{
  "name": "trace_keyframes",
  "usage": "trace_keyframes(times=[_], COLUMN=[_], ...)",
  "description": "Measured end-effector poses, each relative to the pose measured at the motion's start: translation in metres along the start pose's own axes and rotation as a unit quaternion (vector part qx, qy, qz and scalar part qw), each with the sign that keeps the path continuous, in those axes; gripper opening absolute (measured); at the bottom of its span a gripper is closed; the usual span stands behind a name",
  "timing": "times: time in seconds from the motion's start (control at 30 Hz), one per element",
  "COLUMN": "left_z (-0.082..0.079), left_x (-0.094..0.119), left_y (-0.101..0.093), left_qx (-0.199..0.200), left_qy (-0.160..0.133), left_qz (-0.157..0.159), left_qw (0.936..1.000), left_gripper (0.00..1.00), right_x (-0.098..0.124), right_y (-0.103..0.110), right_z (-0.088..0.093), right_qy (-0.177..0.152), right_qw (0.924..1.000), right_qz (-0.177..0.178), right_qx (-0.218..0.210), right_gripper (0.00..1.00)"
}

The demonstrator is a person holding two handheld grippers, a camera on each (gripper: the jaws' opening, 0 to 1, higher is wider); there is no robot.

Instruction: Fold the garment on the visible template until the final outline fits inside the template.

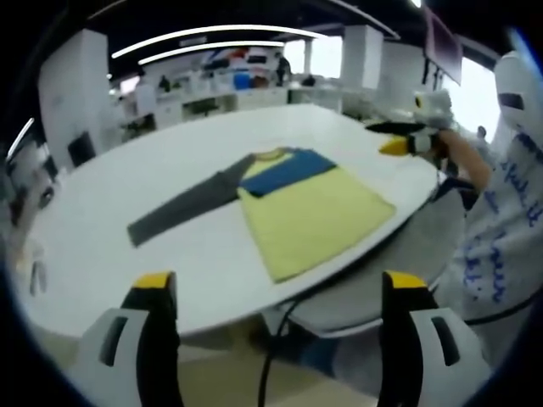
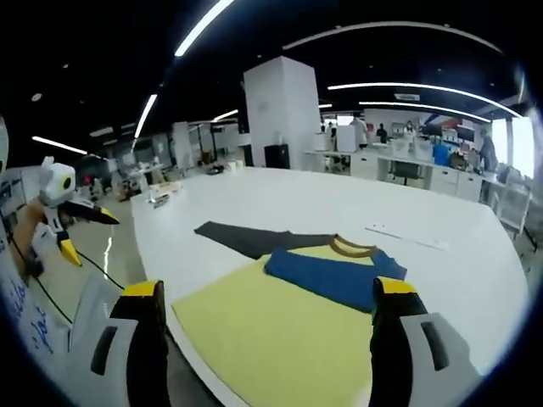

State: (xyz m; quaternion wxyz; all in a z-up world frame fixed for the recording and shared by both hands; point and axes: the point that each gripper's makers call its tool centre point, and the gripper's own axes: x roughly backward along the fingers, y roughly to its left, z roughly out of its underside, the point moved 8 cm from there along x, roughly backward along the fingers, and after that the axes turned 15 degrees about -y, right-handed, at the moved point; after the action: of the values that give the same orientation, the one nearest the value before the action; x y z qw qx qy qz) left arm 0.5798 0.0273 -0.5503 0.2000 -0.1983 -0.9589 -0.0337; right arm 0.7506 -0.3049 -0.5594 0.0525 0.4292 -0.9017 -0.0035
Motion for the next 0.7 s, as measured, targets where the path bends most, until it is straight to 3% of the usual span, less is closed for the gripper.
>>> trace_keyframes(times=[0.2,0.3,0.7], left_z=[0.0,-0.002,-0.001], left_x=[0.0,0.0,-0.004], left_y=[-0.002,-0.004,-0.015], left_qx=[-0.002,-0.006,-0.007], left_qy=[0.001,-0.003,-0.007], left_qz=[0.001,0.0,0.006], left_qw=[1.0,1.0,0.9999], left_gripper=[0.98,0.99,1.0], right_x=[0.018,0.026,0.059], right_y=[0.001,0.001,0.001], right_z=[0.002,0.006,0.009], right_qy=[0.006,0.027,0.034], right_qw=[1.0,0.9996,0.9992], right_qz=[0.007,0.009,0.022], right_qx=[-0.002,0.007,0.004], right_gripper=[1.0,1.0,1.0])
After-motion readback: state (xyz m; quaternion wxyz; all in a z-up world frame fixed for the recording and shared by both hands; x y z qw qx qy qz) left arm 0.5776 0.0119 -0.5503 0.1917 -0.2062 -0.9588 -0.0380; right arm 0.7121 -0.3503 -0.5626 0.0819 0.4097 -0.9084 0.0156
